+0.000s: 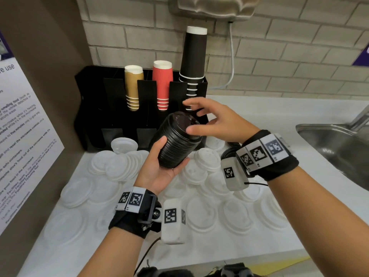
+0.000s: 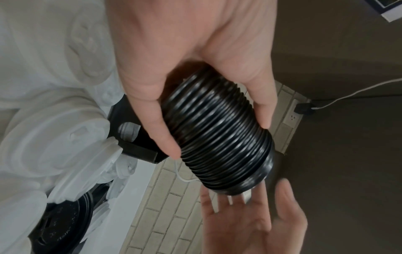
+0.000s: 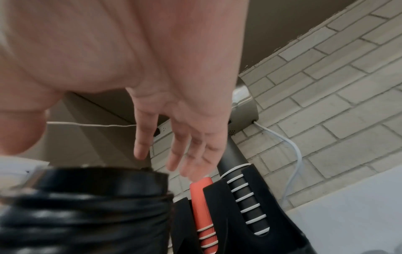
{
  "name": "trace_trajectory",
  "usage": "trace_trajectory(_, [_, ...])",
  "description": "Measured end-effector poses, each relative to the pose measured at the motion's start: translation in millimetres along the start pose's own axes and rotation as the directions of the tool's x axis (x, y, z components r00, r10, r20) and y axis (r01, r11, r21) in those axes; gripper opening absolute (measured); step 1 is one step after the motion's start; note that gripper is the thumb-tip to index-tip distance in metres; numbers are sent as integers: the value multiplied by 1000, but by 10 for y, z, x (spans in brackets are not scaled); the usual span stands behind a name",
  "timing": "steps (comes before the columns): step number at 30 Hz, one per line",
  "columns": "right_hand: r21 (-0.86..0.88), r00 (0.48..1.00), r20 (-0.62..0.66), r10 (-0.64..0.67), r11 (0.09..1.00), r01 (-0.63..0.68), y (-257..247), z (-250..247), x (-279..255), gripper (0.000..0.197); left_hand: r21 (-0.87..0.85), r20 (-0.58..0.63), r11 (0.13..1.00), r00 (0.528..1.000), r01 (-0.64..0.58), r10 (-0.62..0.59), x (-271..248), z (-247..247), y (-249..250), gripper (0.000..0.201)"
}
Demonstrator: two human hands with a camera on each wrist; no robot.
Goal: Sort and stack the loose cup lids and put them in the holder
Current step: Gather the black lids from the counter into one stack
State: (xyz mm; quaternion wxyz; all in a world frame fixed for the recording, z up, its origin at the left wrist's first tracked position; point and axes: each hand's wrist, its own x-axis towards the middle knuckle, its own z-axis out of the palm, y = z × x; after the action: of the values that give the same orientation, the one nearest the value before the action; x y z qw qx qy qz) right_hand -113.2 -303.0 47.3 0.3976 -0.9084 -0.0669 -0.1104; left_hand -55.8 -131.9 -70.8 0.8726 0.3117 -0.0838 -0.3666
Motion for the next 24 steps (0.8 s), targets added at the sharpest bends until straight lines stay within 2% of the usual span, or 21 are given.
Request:
trace_trajectory(2, [4, 989, -105, 103, 995, -103, 100, -155, -16, 44, -65, -28, 998, 1000, 3, -5, 5, -20, 8, 57])
trace_trajectory(4, [-18, 948, -190, 254, 965, -262, 272, -337, -35, 37, -100, -37, 995, 999, -11, 7, 14, -51, 25, 57])
trace_trajectory(5, [-81, 923, -191, 335, 931, -355, 380, -414, -42, 34, -105, -31, 994, 999, -17, 14, 19, -62, 34, 57])
trace_trajectory(7, [-338, 863, -93, 497, 799, -497, 629, -498, -57, 34, -103, -28, 994, 999, -26, 23, 33, -81, 50, 57])
trace_trajectory(9, [-597, 775, 51, 630, 641, -482, 874, -465, -81, 44, -99, -30, 994, 999, -37, 34, 48, -85, 58, 54])
trace_trajectory(11, [-716, 703, 113, 702, 548, -433, 1078, -366, -94, 60, -112, -20, 993, 999, -45, 43, 64, -74, 66, 48])
trace_trajectory(12, [-749, 690, 116, 715, 519, -412, 1172, -317, -87, 66, -122, -10, 991, 999, -48, 48, 71, -67, 71, 46])
trace_trajectory(14, [-813, 691, 93, 716, 456, -363, 1321, -232, -64, 65, -145, 2, 988, 998, -58, 58, 84, -53, 82, 41])
trace_trajectory(17, [-904, 722, 50, 690, 338, -261, 1475, -171, -45, 51, -156, 4, 985, 997, -70, 71, 99, -51, 86, 37])
trace_trajectory(19, [-930, 745, 42, 665, 299, -214, 1547, -156, -76, 45, -150, 4, 986, 997, -74, 75, 101, -49, 82, 36])
trace_trajectory(24, [-883, 759, 35, 650, 376, -281, 1478, -210, -6, 32, -133, -28, 990, 999, -41, 37, 109, -33, 96, 40])
